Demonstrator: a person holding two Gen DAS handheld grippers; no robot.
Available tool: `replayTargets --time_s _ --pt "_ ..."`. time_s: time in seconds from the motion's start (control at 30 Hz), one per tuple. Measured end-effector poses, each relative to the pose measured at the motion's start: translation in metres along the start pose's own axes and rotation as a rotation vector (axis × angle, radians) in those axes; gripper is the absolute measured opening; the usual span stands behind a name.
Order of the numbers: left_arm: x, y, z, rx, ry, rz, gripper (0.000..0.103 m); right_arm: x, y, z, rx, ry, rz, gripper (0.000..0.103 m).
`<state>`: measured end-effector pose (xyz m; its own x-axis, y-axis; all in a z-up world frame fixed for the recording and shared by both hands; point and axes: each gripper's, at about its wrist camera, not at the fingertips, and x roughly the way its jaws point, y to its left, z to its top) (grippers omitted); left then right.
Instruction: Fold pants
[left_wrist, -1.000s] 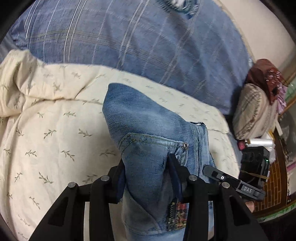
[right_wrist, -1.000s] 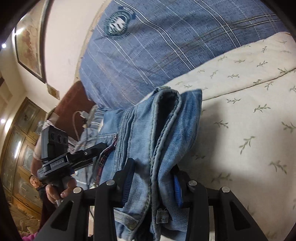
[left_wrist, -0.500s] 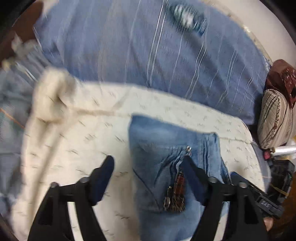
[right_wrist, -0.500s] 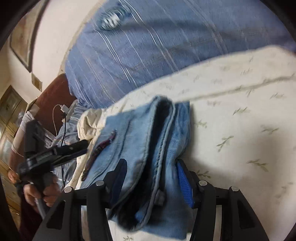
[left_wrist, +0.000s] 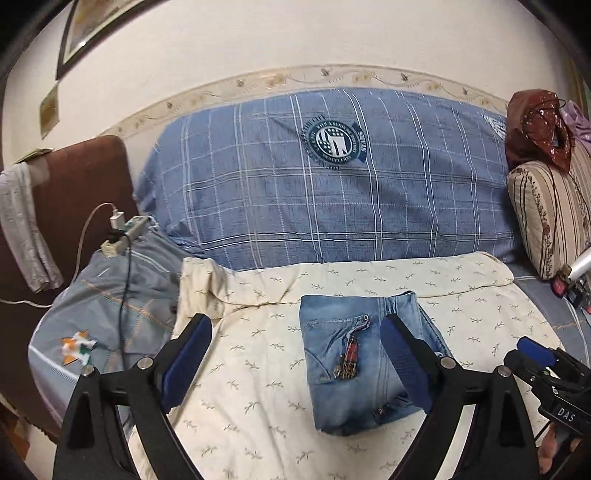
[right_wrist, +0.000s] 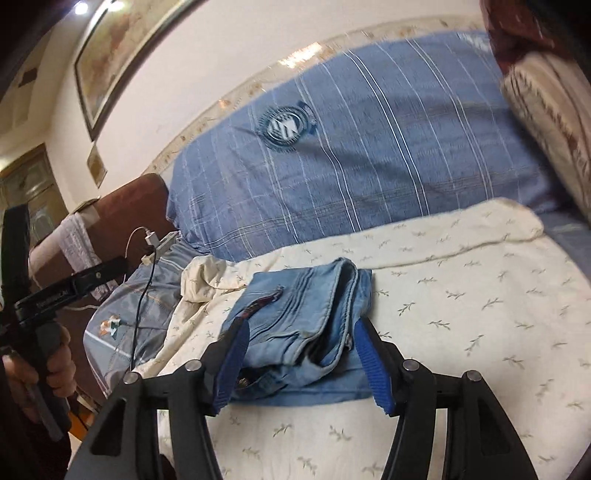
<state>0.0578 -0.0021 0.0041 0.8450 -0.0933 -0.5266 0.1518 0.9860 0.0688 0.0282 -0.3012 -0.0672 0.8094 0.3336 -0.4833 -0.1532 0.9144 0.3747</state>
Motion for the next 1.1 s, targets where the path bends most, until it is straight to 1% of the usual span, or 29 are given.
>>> replayTargets --time_s 0.23,0.47,0.63,0.7,0.73,0.77,1.1 --pt "-0.030 0.005 -0.013 -0.022 -0.012 0.038 0.093 -0.039 0.031 0.005 -0.063 -0.050 -0.015 0.063" --pt "-0.042 0.018 -0.022 -0.046 -0.020 0.083 0.093 -0.058 0.057 0.007 -0.096 -0.075 0.006 0.064" --pt "-0.048 0.029 -0.029 -0.062 -0.027 0.119 0.094 -0.059 0.071 0.007 -0.119 -0.078 0.014 0.064" --pt "-0.049 0.032 -0.032 -0.063 -0.036 0.145 0.096 -0.058 0.077 0.006 -0.129 -0.076 0.013 0.064" --pt "-0.051 0.034 -0.033 -0.062 -0.044 0.159 0.101 -0.058 0.080 0.005 -0.138 -0.076 0.011 0.064" --pt "-0.053 0.035 -0.035 -0.061 -0.056 0.171 0.101 -0.057 0.083 0.004 -0.145 -0.076 0.010 0.064" --pt "-0.063 0.050 -0.039 -0.074 -0.086 0.189 0.101 -0.048 0.106 -0.001 -0.187 -0.055 0.014 0.064"
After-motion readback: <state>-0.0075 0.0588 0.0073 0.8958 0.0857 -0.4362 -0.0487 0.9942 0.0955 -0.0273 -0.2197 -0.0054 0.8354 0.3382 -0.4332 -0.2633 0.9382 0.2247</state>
